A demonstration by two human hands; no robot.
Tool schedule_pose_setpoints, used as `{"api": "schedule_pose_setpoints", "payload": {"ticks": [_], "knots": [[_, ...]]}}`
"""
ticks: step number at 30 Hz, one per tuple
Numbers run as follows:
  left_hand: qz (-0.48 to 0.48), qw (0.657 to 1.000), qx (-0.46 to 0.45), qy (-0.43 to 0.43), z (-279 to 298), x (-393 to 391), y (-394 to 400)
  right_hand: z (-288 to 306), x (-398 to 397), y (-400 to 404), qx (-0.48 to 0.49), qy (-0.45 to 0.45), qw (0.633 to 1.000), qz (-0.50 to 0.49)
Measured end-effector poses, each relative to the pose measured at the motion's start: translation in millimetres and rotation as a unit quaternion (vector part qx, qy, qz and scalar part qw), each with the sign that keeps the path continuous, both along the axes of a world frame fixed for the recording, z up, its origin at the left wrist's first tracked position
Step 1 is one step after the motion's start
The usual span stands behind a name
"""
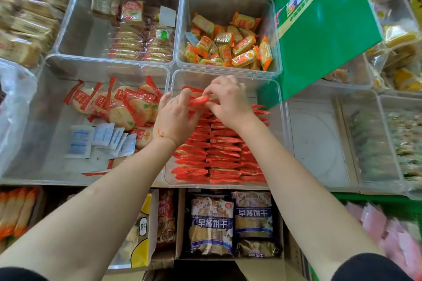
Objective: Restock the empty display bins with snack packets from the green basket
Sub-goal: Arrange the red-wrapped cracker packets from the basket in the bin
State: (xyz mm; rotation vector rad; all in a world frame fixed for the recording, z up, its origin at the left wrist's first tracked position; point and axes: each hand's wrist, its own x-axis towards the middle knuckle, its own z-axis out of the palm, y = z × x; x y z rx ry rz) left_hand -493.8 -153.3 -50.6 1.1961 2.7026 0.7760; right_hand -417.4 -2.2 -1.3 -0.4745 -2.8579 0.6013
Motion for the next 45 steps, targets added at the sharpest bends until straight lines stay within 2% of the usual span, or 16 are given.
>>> {"api": "schedule_pose_setpoints", "payload": {"ticks": [2, 4, 5, 7, 10, 14, 17, 22, 28, 32, 36, 40, 43, 45], "knots": [[0.002, 1.000, -0.009, -0.002, -0.1, 0.2, -0.3, 7.3, 7.8, 12.4, -0.158, 0.023, 0.979, -0.128], [0.000, 1.000, -0.027, -0.001, 1.8, 0.2, -1.6, 10.4, 18.1, 25.7, -0.369, 0.054, 0.892, -0.254], [-0.003, 0.999, -0.037, 0.003, 3.1, 0.6, -2.0, 8.7, 23.2, 31.3, -0.426, 0.059, 0.855, -0.289], [-0.008, 0.998, -0.055, 0.015, 6.2, 1.8, -1.1, 5.1, 29.6, 37.1, -0.451, 0.056, 0.834, -0.313], [-0.012, 0.997, -0.067, 0.020, 7.2, 3.1, -0.8, 4.7, 27.9, 37.7, -0.410, 0.068, 0.853, -0.317], [-0.012, 0.997, -0.073, 0.028, 6.8, 3.2, -0.7, 1.7, 24.5, 34.0, -0.145, 0.085, 0.956, -0.238], [-0.012, 0.997, -0.074, 0.035, 4.5, 1.9, -0.4, -19.4, 17.6, 36.5, -0.053, 0.081, 0.980, -0.177], [-0.012, 0.997, -0.073, 0.038, 1.8, 0.3, 0.2, -48.7, 11.2, 38.5, 0.050, 0.037, 0.981, -0.183], [-0.010, 0.997, -0.070, 0.039, 2.5, 1.2, 0.8, -53.6, 0.1, 35.0, 0.050, 0.048, 0.980, -0.187], [-0.007, 0.996, -0.075, 0.041, 2.1, 1.0, 1.0, -53.0, -5.7, 29.9, 0.136, 0.038, 0.977, -0.162], [-0.005, 0.996, -0.076, 0.044, 2.4, 1.0, 1.3, -54.5, -11.1, 21.3, 0.198, -0.033, 0.972, -0.121], [-0.005, 0.996, -0.072, 0.044, 2.8, 1.8, 1.5, -63.5, 0.0, 23.6, 0.187, -0.084, 0.971, -0.122], [-0.002, 0.997, -0.068, 0.043, 2.3, 2.1, 1.8, -69.5, 7.4, 11.0, 0.175, -0.145, 0.971, -0.072], [-0.002, 0.997, -0.066, 0.045, 1.5, 1.7, 2.0, -74.9, 11.1, 5.3, 0.122, -0.196, 0.971, -0.064]]}}
